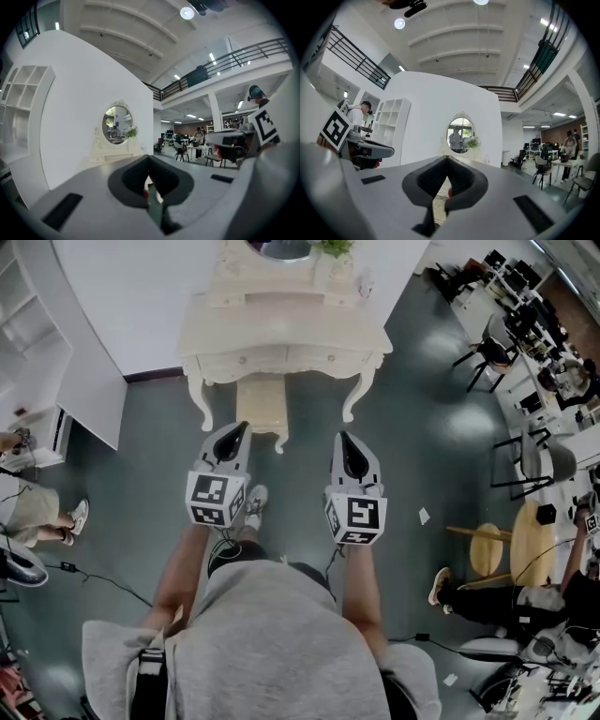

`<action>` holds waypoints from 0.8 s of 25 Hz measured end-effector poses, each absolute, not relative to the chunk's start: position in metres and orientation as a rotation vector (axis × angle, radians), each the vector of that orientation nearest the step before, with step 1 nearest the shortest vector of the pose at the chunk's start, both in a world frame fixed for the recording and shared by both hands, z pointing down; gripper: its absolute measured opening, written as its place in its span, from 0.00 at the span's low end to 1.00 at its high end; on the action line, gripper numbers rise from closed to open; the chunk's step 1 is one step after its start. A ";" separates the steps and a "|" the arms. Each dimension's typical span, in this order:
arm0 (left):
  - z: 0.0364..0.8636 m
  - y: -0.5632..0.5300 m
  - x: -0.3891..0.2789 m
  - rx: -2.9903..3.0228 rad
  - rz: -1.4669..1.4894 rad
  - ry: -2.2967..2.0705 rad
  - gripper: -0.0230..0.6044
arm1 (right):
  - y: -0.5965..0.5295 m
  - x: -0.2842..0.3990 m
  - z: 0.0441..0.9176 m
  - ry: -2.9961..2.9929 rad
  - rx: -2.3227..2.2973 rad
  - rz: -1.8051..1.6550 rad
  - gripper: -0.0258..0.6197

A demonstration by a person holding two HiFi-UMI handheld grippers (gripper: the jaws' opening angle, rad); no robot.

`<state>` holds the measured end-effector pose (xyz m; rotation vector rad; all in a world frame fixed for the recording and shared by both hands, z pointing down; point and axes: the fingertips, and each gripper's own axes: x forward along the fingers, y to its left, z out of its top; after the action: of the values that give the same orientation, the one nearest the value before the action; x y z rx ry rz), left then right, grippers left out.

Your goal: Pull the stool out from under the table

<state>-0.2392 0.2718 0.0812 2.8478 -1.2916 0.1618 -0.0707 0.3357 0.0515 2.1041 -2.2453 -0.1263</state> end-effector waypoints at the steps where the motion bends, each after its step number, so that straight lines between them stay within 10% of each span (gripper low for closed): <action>1: 0.082 0.259 -0.236 2.848 0.162 -1.284 0.04 | 0.323 -0.067 0.053 -2.238 2.110 -0.122 0.05; 20: 0.120 0.003 -0.216 2.749 0.285 -1.200 0.04 | 0.060 -0.048 0.089 -2.187 2.093 0.085 0.05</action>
<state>-0.2160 0.0028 0.1200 2.7490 -1.2003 0.2848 -0.0485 0.0601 0.0889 2.0926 -2.1870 0.0849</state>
